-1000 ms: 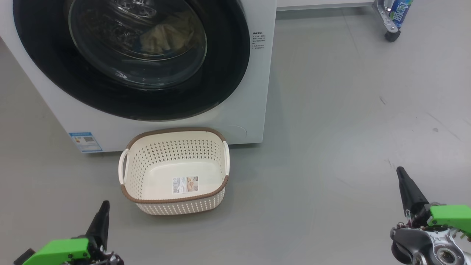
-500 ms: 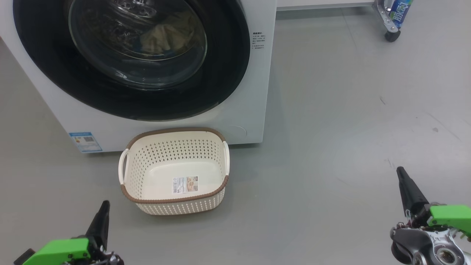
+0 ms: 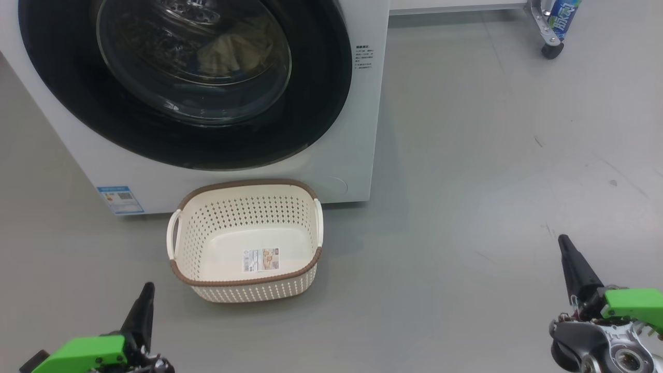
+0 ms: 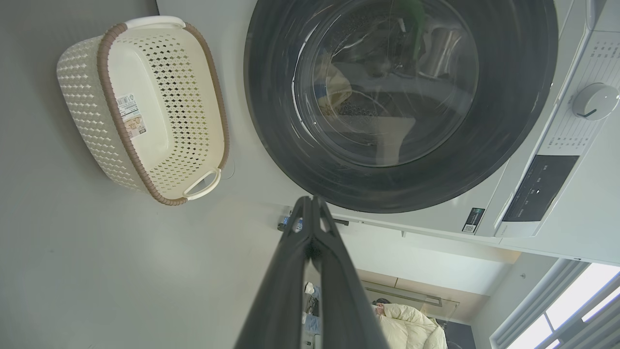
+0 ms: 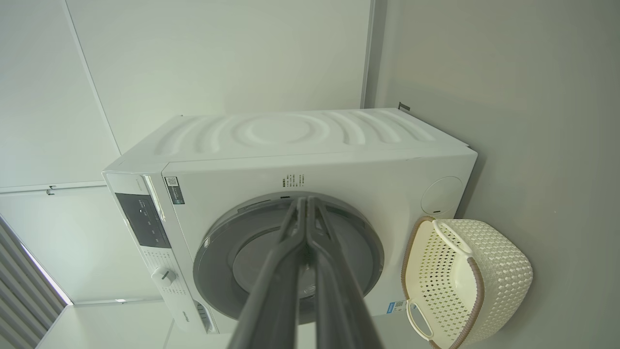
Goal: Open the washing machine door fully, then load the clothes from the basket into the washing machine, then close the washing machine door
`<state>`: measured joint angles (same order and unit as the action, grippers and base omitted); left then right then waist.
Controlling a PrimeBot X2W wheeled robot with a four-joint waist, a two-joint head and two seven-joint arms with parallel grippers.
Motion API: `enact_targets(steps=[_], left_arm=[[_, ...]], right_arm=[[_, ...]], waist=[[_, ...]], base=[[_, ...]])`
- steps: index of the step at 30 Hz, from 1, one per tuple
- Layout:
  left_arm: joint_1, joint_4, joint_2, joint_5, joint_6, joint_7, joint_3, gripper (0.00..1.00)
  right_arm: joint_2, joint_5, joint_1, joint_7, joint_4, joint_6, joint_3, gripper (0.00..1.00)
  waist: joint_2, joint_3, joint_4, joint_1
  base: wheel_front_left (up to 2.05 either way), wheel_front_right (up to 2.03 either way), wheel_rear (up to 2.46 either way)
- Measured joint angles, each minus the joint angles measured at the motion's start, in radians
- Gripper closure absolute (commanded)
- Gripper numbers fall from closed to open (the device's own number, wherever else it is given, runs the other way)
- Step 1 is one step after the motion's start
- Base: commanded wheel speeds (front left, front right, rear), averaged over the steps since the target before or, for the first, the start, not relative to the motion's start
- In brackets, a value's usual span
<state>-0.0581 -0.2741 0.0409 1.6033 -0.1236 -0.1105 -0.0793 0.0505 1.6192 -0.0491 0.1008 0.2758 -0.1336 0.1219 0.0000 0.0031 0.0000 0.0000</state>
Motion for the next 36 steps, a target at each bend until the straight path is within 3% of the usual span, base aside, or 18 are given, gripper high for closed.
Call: enact_targets(steps=[36], left_arm=[[0.0, 0.0, 0.0, 0.0, 0.0, 0.0, 0.0, 1.0]], right_arm=[[-0.002, 0.0, 0.0, 0.001, 0.0, 0.0, 0.002, 1.0]], waist=[[0.0, 0.0, 0.0, 0.0]], base=[[0.0, 0.0, 0.0]])
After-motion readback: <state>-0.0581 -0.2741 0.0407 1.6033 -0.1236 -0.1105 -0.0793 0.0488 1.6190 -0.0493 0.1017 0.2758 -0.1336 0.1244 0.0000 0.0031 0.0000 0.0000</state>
